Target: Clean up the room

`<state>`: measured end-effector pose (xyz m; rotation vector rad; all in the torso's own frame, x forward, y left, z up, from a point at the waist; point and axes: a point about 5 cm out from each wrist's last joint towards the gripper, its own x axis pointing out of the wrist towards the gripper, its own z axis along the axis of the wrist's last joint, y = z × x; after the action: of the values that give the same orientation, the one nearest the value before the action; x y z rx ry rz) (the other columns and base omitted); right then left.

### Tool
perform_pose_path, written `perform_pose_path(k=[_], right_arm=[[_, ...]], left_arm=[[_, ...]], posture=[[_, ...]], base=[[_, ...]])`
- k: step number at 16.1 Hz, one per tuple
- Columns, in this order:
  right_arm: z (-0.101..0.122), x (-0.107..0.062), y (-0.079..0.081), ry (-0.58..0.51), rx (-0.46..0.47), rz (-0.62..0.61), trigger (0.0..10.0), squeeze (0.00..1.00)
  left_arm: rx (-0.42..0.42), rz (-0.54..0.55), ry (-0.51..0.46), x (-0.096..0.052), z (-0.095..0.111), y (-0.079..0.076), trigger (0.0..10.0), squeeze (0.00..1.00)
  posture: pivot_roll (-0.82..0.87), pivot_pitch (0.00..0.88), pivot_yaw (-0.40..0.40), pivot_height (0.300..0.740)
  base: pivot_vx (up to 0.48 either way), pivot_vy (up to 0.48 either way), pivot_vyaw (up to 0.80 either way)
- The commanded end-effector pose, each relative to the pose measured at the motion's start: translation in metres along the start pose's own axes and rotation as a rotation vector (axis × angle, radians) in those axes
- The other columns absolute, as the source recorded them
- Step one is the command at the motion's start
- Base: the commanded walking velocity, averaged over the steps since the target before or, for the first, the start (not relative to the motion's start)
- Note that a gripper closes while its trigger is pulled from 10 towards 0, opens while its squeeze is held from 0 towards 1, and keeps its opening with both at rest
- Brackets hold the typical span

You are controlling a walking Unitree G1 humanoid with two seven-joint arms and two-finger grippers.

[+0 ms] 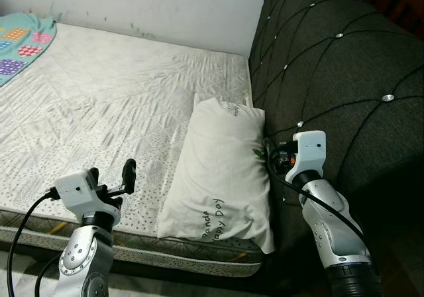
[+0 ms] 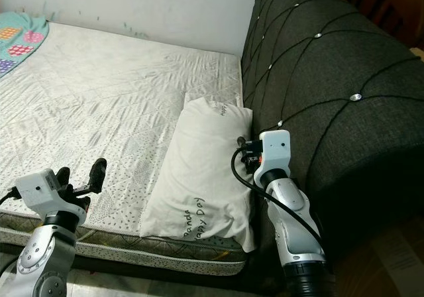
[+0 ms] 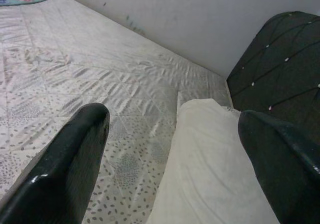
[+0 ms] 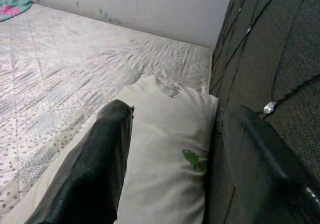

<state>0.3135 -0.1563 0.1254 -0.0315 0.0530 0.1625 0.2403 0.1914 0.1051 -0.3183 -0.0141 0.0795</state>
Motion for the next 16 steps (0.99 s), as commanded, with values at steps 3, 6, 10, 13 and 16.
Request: perform_pose_path(k=[3, 6, 10, 13, 16], right_arm=[[0.004, 0.0019, -0.0044, -0.011, -0.011, -0.012, 10.0, 0.0], [0.0042, 0.0024, -0.0057, -0.011, -0.013, -0.017, 10.0, 0.0], [0.0043, 0.0036, -0.0067, -0.011, -0.021, -0.021, 10.0, 0.0], [0.0048, 0.0044, -0.0075, -0.013, -0.027, -0.024, 10.0, 0.0], [0.0047, 0.0045, -0.0084, -0.013, -0.032, -0.027, 10.0, 0.0]], left_arm=[[0.006, -0.004, 0.006, 0.002, 0.0001, -0.0013, 10.0, 0.0], [0.008, -0.002, 0.007, 0.0021, -0.0002, -0.0018, 10.0, 0.0], [0.007, 0.004, 0.0, 0.0027, 0.0008, -0.0022, 10.0, 0.0], [0.004, 0.006, 0.003, 0.002, 0.0, -0.0029, 10.0, 0.0], [0.006, 0.008, 0.002, 0.0021, -0.0004, -0.0027, 10.0, 0.0]], posture=[[0.01, 0.0, -0.109, 0.74], [0.01, 0.0, -0.111, 0.74], [0.01, 0.0, -0.114, 0.74], [0.01, 0.0, -0.116, 0.74], [0.01, 0.0, -0.115, 0.74]], base=[[0.0, 0.284, 0.0], [0.0, 0.355, 0.0], [0.0, 0.354, 0.0], [0.0, 0.372, 0.0], [0.0, 0.441, 0.0]])
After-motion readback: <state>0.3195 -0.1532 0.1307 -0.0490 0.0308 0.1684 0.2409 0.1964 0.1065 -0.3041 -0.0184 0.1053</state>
